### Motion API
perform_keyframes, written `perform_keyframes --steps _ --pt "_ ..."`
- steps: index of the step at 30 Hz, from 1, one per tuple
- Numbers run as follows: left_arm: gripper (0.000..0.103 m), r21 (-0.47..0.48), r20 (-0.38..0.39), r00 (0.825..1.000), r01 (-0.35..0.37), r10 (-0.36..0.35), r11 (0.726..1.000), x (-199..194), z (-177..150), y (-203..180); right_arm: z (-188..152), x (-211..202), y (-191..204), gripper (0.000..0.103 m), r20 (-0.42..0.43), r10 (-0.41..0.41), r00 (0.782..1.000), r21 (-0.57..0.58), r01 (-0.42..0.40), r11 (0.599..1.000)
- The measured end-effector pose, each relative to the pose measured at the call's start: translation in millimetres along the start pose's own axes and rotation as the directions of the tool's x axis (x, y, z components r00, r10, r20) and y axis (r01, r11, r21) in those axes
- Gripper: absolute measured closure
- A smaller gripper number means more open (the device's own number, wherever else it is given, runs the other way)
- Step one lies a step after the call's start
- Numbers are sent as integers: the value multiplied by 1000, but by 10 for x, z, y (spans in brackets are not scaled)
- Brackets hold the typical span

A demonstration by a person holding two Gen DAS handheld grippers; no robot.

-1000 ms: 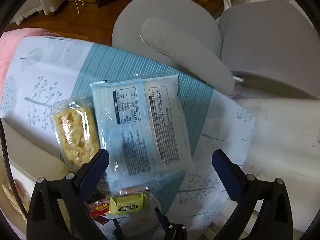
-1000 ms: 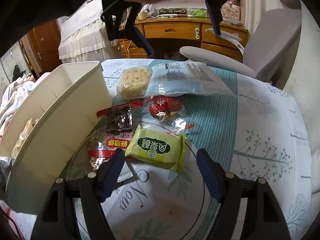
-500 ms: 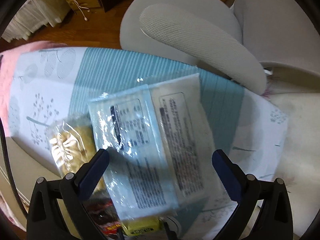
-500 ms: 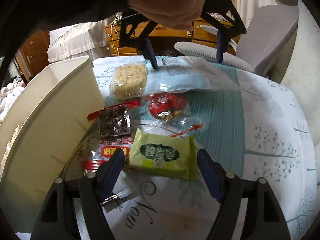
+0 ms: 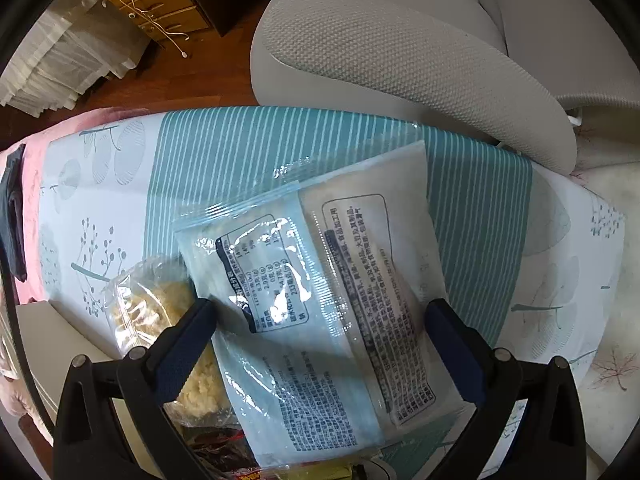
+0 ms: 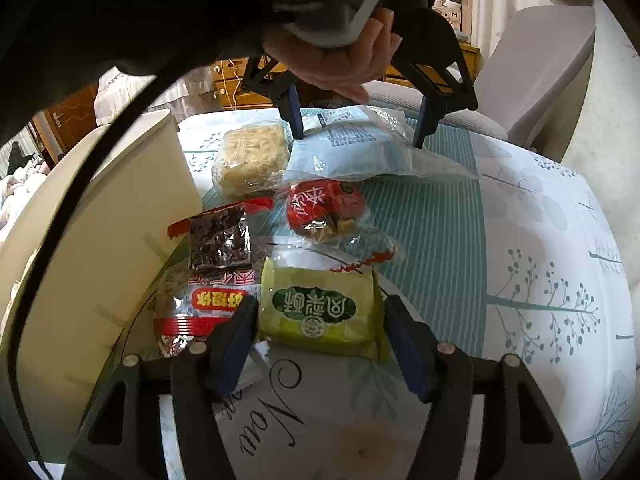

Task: Organize snacks
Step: 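Grasp the clear blue-printed packet with the left tool while the right tool closes around the green wrapped snack, then lift the blue-printed packet with the left tool toward the tray while the right tool holds the green snack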

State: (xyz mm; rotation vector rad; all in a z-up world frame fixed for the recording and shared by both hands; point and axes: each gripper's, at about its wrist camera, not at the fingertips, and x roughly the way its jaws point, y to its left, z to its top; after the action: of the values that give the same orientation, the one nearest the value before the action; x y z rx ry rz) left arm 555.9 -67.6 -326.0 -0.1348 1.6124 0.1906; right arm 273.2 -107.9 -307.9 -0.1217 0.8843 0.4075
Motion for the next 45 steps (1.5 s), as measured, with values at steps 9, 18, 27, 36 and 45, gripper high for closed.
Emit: perform_keyframes --steps 9,18,27,36,45 --pt "0 76 67 998 4 -9 997 -11 -243 25 11 -64 -15 47 -28 24 999 2 -24 1000" --pt "10 58 91 995 31 -36 998 -23 -458 228 -61 -234 -173 48 -72 -3 997 63 7 998" --pt "21 50 90 993 77 -81 996 -98 -706 416 -128 -412 -420 48 -98 -30 995 115 41 993" --pt "44 53 114 983 136 -141 989 -392 -927 500 -160 -710 -431 48 -91 -66 994 125 77 989" --pt "83 59 134 966 215 -221 975 -789 -1133 628 -164 -1128 -395 48 -68 -107 992 141 116 983"
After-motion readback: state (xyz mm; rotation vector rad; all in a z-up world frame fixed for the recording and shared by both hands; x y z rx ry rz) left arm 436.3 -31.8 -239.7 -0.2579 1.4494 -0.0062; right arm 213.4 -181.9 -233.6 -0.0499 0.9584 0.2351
